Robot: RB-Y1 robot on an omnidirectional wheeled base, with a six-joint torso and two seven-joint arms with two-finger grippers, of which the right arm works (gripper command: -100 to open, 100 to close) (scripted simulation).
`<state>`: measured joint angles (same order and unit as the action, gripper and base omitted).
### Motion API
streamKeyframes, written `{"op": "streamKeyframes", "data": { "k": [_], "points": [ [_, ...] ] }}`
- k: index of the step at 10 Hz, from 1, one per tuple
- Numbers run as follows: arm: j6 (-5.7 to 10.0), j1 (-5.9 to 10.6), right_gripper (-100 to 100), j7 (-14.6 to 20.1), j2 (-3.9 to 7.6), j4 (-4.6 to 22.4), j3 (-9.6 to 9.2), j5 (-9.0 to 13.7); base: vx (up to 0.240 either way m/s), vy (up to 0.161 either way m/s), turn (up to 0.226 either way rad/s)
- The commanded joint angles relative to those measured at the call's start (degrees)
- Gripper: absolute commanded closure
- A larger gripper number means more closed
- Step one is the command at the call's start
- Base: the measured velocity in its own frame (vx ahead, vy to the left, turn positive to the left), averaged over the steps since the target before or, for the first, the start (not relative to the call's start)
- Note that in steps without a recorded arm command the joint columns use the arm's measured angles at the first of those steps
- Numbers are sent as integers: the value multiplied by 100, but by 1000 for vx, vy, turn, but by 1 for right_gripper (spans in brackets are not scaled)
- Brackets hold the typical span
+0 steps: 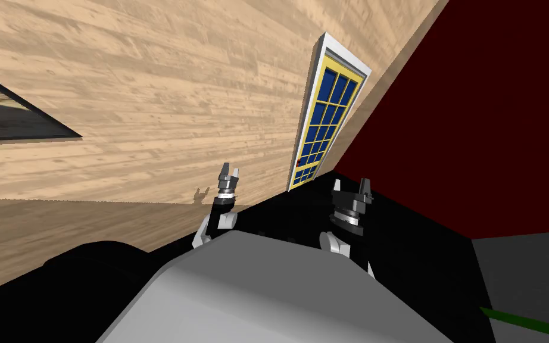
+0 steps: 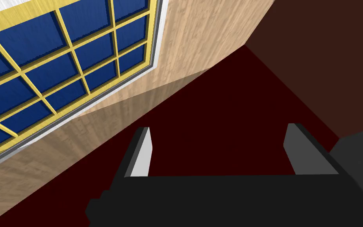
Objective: Pull the door open
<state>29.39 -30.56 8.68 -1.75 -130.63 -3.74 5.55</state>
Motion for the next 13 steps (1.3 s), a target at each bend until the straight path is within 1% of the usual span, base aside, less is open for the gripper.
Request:
{"op": "streamKeyframes", "data": {
  "k": [1, 3, 6, 7, 10, 11, 13],
  "points": [
    [61, 45, -100, 136, 79, 186, -4, 117, 73, -28, 277],
    [131, 96, -100, 292, 160, 399, -9, 251, 128, -107, 250],
    [233, 170, -100, 517, 257, 706, -15, 445, 92, -112, 190],
    [290, 211, -100, 643, 307, 879, -19, 554, 105, -116, 317],
    [385, 281, -100, 855, 383, 1168, -25, 736, 80, -105, 182],
    [453, 331, -100, 1007, 433, 1376, -29, 867, 69, -120, 313],
    [527, 385, -100, 1171, 483, 1600, -34, 1008, 85, -144, 220]
  ]
}}
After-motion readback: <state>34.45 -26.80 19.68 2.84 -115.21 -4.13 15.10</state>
